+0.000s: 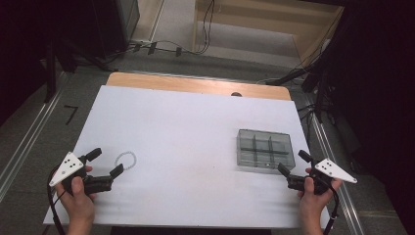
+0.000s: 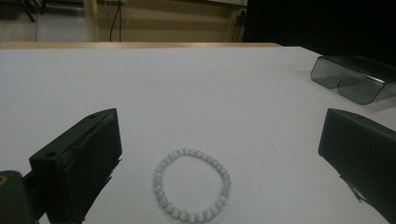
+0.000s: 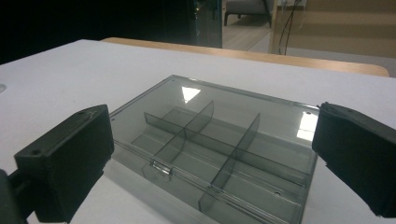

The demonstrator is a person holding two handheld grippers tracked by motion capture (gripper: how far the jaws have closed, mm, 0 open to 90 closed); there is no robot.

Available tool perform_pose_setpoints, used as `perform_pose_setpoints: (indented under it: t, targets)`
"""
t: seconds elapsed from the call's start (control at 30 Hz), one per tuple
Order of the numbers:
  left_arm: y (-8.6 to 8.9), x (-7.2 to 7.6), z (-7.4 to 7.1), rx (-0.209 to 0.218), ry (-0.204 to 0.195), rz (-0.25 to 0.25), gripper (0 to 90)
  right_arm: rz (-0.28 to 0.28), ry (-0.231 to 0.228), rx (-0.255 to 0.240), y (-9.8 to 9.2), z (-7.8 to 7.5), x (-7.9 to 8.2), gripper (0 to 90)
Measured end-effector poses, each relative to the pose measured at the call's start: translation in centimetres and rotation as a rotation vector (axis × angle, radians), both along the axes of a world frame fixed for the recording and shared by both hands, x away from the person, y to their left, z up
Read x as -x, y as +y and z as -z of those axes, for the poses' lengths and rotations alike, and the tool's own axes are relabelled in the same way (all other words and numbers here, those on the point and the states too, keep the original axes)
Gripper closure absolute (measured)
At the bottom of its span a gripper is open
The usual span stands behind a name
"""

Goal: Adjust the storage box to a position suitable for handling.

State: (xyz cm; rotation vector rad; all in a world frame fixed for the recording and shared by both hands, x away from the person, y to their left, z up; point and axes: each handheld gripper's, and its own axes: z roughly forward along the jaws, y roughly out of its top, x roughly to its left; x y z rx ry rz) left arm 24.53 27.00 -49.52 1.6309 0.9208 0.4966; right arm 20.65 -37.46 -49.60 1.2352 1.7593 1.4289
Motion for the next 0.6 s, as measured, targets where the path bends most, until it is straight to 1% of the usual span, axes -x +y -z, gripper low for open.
perform_pose_setpoints:
  t: [0.07, 0.17, 0.2, 0.23, 0.33, 0.37, 0.4, 0.43, 0.47, 0.5, 0.53, 0.57, 0.6]
  targets:
    - [-0.1, 0.0, 0.0, -0.004, -0.001, 0.001, 0.0, -0.006, -0.005, -0.005, 0.1, -0.2, 0.0, 0.0]
    - [-0.1, 0.0, 0.1, -0.004, 0.002, 0.004, 0.0, -0.001, -0.023, 0.003, 0.1, -1.0, 0.1, 0.0]
    - [-0.1, 0.1, 0.1, -0.007, 0.001, 0.004, 0.0, -0.001, -0.023, 0.003, 0.1, -1.0, 0.1, 0.0]
    - [-0.2, 0.1, 0.1, -0.006, -0.001, 0.003, 0.0, 0.002, -0.035, 0.005, 0.0, -1.6, 0.0, 0.0]
    - [-0.2, 0.1, 0.1, -0.007, -0.002, 0.007, 0.0, 0.009, -0.038, 0.002, -0.1, -2.0, -0.2, 0.0]
    - [-0.2, 0.1, 0.2, -0.008, -0.001, 0.008, 0.0, -0.001, -0.040, 0.028, -0.1, -2.5, -0.8, 0.0]
    - [-0.2, 0.1, 0.2, -0.008, -0.001, 0.008, 0.0, -0.001, -0.040, 0.028, -0.1, -2.5, -0.8, 0.0]
    - [-0.2, 0.1, 0.2, -0.007, -0.001, 0.007, 0.0, -0.015, -0.042, 0.044, 0.0, -2.9, -1.0, 0.0]
    - [-0.2, 0.1, 0.2, -0.006, 0.000, 0.004, 0.0, -0.049, -0.045, 0.062, -0.1, -3.5, -1.7, 0.0]
    - [-0.2, 0.1, 0.2, -0.005, -0.001, 0.004, 0.0, -0.049, -0.045, 0.062, -0.1, -3.5, -1.7, 0.0]
    - [-0.2, 0.1, 0.2, -0.005, -0.001, 0.004, 0.0, -0.050, -0.045, 0.071, -0.2, -4.0, -2.3, 0.0]
    - [-0.2, 0.1, 0.2, -0.006, 0.000, 0.004, 0.0, -0.050, -0.045, 0.071, -0.2, -4.0, -2.3, 0.0]
    - [-0.2, 0.1, 0.2, -0.006, 0.000, 0.004, 0.0, -0.053, -0.046, 0.069, -0.4, -4.2, -2.6, 0.0]
